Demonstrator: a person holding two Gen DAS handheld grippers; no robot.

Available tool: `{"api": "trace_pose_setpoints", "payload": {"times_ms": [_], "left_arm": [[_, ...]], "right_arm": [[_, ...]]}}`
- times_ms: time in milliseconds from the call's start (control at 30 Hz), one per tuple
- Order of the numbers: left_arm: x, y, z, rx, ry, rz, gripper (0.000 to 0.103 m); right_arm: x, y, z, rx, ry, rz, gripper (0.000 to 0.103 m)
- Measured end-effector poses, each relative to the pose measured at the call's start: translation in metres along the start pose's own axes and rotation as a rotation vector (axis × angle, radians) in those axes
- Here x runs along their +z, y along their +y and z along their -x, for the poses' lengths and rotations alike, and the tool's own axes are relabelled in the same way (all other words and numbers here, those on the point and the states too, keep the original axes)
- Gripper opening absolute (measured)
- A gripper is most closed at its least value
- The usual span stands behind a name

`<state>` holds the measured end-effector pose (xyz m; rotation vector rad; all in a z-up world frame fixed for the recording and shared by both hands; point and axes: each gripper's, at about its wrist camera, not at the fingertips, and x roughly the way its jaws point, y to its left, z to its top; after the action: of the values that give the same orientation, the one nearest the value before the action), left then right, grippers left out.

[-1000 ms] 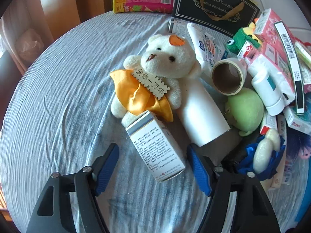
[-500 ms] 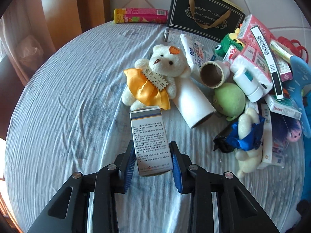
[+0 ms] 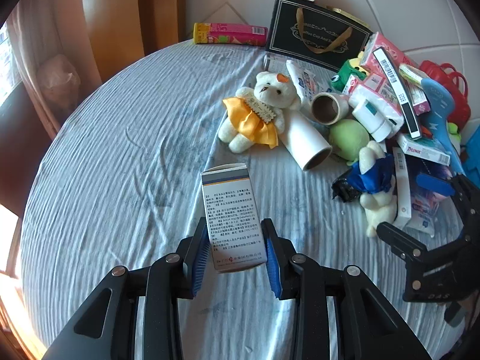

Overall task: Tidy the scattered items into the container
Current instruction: 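Grasp the white medicine box with the left tool while the right tool grasps the blue-caped white bear, then lift and carry the medicine box and blue-caped bear over the blue bin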

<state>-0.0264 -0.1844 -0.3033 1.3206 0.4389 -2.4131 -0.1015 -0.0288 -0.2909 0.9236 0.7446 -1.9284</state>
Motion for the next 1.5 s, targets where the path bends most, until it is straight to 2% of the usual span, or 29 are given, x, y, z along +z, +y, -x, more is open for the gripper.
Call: {"api": "trace_pose_setpoints", "payload": {"times_ms": [133, 167, 200, 267, 367, 700, 1033, 1500], "left_arm": [[-0.006, 0.004, 0.004, 0.01, -0.003, 0.014, 0.033], [-0.007, 0.005, 0.004, 0.011, -0.003, 0.016, 0.033], [-0.007, 0.005, 0.004, 0.013, -0.003, 0.018, 0.033], [-0.008, 0.006, 0.003, 0.014, -0.003, 0.023, 0.033], [-0.008, 0.006, 0.003, 0.018, 0.0, 0.029, 0.033], [0.003, -0.004, 0.017, 0.016, -0.017, 0.029, 0.033], [0.012, -0.024, 0.054, 0.018, -0.05, 0.014, 0.033], [0.038, -0.085, 0.149, -0.01, -0.174, -0.053, 0.033]], "right_arm": [[0.005, 0.001, -0.024, 0.001, 0.022, 0.021, 0.099], [0.005, 0.001, -0.029, 0.0, 0.028, 0.023, 0.091], [0.006, 0.001, -0.034, 0.004, 0.039, 0.025, 0.072], [0.006, -0.001, -0.041, 0.002, 0.066, 0.017, 0.049], [0.007, -0.005, -0.039, 0.02, 0.066, -0.002, 0.044], [0.005, -0.007, 0.0, 0.071, 0.022, -0.037, 0.043], [0.0, -0.016, 0.055, 0.084, -0.004, -0.068, 0.043], [-0.008, -0.045, 0.185, 0.066, -0.099, -0.131, 0.044]]}}
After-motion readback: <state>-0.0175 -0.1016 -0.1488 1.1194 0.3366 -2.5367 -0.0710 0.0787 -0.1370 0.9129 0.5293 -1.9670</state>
